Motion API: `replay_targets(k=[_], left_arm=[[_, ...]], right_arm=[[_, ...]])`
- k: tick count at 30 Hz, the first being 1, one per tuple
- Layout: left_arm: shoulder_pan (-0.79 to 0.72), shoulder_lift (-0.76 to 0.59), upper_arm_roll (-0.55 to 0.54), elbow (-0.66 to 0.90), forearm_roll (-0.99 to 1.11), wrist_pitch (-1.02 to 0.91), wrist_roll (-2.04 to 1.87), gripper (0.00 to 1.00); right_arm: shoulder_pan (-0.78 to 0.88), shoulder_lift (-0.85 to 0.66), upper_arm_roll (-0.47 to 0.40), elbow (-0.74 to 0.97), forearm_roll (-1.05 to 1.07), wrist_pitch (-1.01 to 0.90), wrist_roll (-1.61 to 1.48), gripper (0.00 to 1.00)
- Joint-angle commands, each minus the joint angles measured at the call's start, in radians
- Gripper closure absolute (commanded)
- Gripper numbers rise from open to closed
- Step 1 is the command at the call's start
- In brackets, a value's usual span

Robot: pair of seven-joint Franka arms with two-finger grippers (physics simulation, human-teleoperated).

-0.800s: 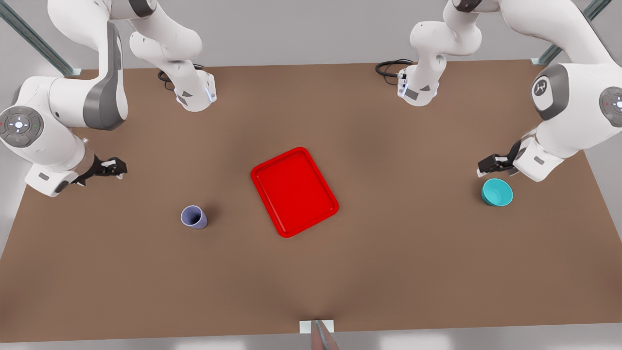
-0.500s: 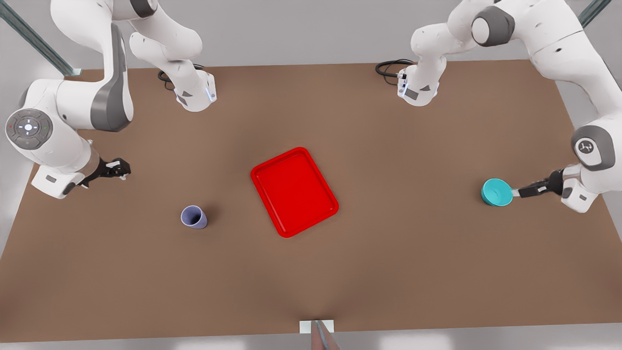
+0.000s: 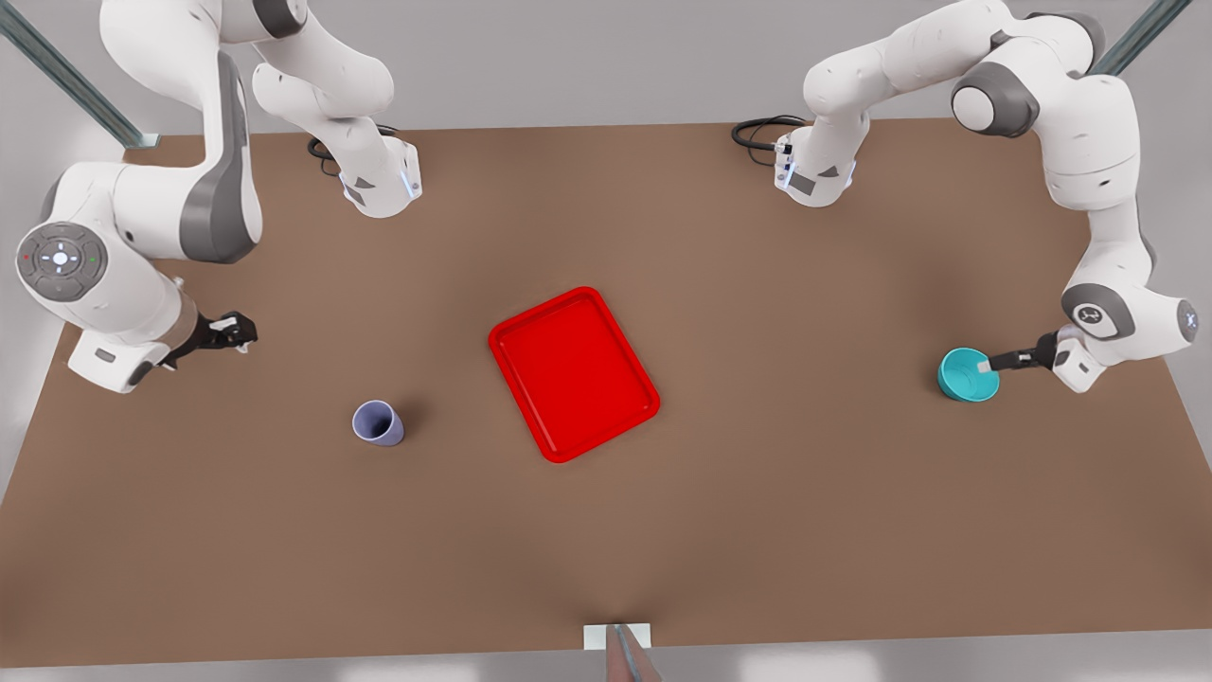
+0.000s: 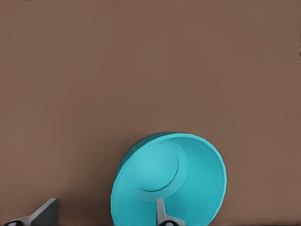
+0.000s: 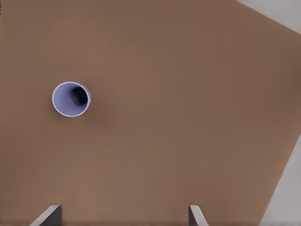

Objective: Place the bowl on the tray with the left arm and the cup on the tray with the right arm

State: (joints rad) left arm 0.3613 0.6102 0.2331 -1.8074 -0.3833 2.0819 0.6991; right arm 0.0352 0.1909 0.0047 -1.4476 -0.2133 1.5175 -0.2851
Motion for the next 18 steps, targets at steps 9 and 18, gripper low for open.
replay_targets(k=[9, 18], left_arm=[[-0.005, 0.008, 0.000, -0.006, -0.002, 0.027, 0.399, 0.33], [-0.018, 0.022, -0.001, -0.004, -0.002, 0.021, 0.264, 0.79]], right_arm=[[0.000, 0.005, 0.001, 0.001, 0.000, -0.008, -0.014, 0.00], [0.000, 0.013, 0.001, 0.001, -0.003, -0.007, -0.013, 0.00]])
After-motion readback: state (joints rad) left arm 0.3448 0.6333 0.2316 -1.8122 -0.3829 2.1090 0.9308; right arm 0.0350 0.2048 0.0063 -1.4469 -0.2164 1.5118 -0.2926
